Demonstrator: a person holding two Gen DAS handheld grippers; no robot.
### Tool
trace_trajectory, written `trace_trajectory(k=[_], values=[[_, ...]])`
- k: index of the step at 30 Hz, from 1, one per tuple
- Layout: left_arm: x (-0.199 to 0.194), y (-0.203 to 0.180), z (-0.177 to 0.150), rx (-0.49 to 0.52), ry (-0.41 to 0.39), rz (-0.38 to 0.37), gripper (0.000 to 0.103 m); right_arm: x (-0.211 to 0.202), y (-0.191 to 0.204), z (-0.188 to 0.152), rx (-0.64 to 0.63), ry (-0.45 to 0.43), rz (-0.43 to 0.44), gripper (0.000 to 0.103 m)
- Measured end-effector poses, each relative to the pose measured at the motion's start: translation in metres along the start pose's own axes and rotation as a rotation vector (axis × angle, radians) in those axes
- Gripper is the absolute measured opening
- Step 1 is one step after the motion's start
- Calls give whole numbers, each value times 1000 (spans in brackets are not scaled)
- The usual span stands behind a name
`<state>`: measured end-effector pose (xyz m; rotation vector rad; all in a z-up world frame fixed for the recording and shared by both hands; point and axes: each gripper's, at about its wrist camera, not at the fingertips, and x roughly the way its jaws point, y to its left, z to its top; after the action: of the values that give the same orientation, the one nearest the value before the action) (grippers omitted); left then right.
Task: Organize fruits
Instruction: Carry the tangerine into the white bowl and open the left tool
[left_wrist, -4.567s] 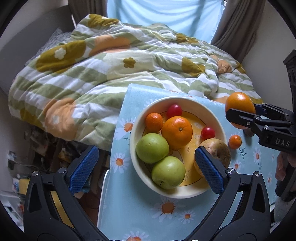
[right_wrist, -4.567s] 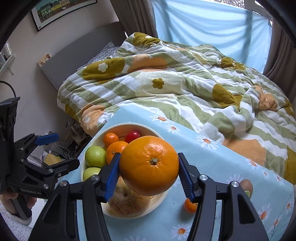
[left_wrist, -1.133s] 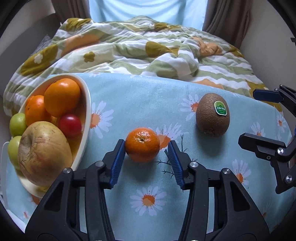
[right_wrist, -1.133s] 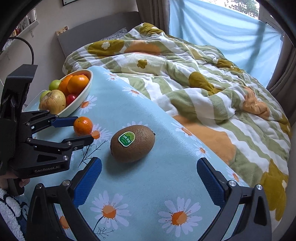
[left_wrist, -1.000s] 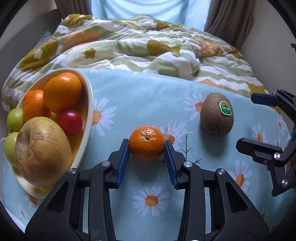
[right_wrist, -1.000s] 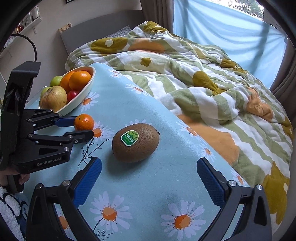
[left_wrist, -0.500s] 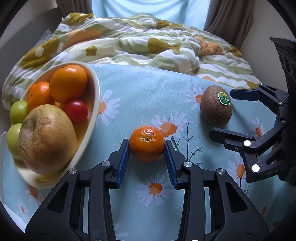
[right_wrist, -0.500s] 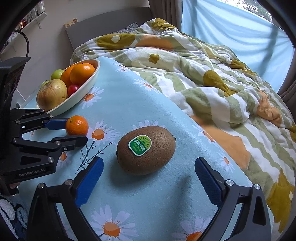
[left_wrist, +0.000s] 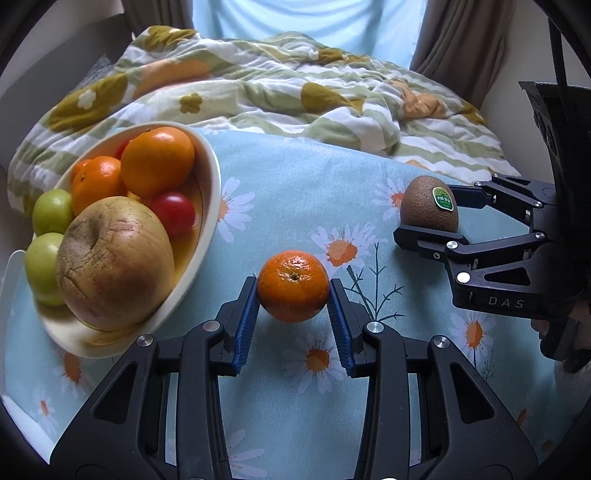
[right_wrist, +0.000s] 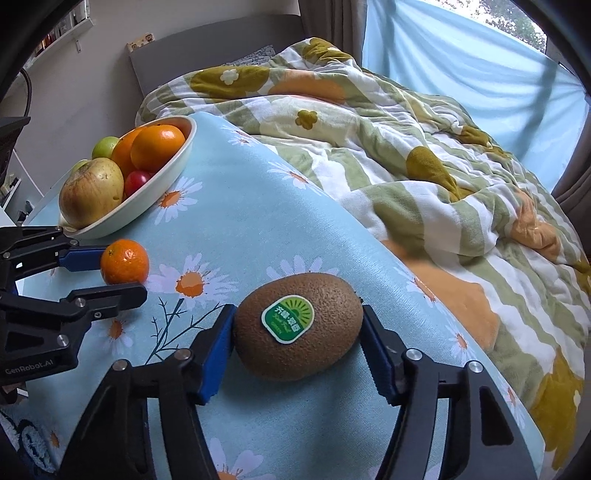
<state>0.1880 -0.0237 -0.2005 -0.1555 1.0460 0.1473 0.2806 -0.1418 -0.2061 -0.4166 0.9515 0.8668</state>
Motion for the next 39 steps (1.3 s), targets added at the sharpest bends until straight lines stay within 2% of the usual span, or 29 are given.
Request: trace_trajectory(k=[10, 21, 30, 39], values=[[-31, 4, -2, -10, -46, -16, 43, -22, 8, 2, 44, -28, -7, 57], [-92, 19, -5, -12, -116, -40, 43, -71, 34, 12, 81, -53, -28, 57], [-132, 66, 4, 47, -147, -71, 43, -100, 78, 33, 188, -64, -55, 57], [-133, 135, 22, 129, -144, -108, 43, -91, 127, 62, 276, -78, -105, 57]])
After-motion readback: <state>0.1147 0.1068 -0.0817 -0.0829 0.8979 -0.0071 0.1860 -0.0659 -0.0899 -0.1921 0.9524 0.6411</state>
